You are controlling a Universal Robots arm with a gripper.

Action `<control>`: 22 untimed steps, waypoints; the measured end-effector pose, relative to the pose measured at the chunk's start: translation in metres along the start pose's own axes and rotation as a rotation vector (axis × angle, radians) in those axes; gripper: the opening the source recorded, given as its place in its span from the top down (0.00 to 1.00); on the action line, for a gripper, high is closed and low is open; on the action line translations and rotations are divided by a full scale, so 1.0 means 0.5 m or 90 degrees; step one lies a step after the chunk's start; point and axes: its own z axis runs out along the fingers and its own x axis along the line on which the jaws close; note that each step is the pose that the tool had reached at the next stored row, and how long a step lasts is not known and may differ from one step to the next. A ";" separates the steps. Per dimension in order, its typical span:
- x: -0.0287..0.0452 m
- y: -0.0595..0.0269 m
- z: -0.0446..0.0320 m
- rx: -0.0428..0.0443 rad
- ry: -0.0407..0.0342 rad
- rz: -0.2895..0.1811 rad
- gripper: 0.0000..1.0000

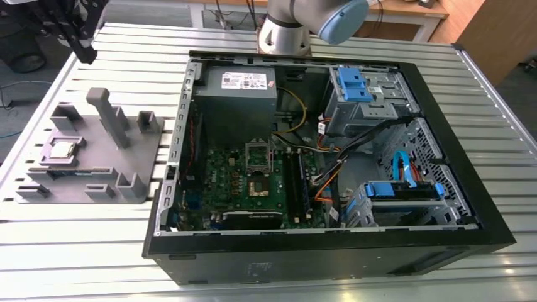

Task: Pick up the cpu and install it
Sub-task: 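Reach for the cpu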

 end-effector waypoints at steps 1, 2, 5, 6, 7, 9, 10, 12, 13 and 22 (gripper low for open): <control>0.001 0.000 0.000 0.0000 -0.0001 0.000 0.89; 0.002 0.000 0.000 0.0000 -0.0001 0.000 0.89; 0.005 0.000 0.000 0.0000 -0.0003 0.000 0.89; 0.006 0.000 0.000 -0.0001 -0.0004 0.000 0.89; 0.007 0.000 0.000 -0.0001 -0.0005 0.000 0.89; 0.009 -0.001 -0.001 -0.0001 -0.0006 0.000 0.89; 0.009 -0.001 -0.001 -0.0001 -0.0006 0.000 0.89; 0.011 -0.001 -0.001 -0.0001 -0.0008 0.000 0.89; 0.012 -0.001 -0.001 -0.0001 -0.0009 0.000 0.89; 0.021 -0.001 -0.001 -0.0001 -0.0014 0.000 0.89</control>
